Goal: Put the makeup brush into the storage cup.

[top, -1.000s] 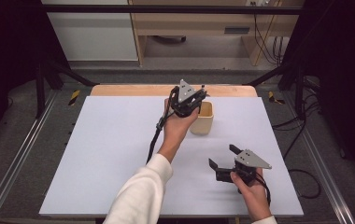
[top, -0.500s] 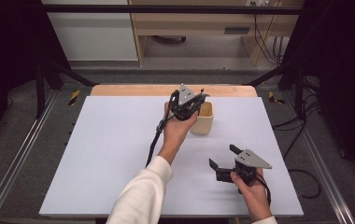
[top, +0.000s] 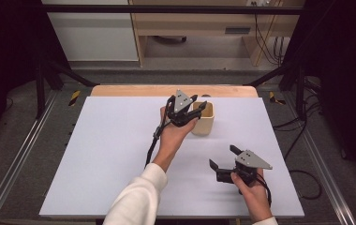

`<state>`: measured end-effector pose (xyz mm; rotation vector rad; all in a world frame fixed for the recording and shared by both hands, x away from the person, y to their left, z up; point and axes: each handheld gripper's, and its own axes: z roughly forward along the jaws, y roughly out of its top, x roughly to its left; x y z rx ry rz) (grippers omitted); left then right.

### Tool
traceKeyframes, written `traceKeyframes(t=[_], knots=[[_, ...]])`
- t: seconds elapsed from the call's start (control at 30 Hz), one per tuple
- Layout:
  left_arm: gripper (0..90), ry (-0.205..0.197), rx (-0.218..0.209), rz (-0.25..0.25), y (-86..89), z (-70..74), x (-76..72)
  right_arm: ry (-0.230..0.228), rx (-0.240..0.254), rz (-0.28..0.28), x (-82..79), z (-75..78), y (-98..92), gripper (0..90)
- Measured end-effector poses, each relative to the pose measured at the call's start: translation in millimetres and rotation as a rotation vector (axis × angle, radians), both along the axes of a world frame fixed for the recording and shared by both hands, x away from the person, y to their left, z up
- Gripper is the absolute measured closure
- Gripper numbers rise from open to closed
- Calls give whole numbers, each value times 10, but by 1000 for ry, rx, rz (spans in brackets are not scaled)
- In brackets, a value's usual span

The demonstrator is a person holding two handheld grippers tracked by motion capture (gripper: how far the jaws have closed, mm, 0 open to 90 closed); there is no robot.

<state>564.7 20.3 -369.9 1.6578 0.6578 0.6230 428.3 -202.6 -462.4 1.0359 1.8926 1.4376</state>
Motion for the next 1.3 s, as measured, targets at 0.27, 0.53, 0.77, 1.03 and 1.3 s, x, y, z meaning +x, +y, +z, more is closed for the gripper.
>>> traceKeyframes(t=[0.27,0.53,0.77,1.03,1.3], knots=[[494,-2,-6,-15,46,38,-39,1,1,0,-4,1,6,48],[411,4,-16,-11,46,46,-50,0,4,0,5,-1,3,45],[312,8,-15,-17,75,52,-68,0,3,1,3,2,7,45],[199,13,-10,-43,97,27,-98,-3,2,-1,3,1,4,44],[96,19,-6,-59,151,20,-133,-4,-2,-1,3,2,6,44]])
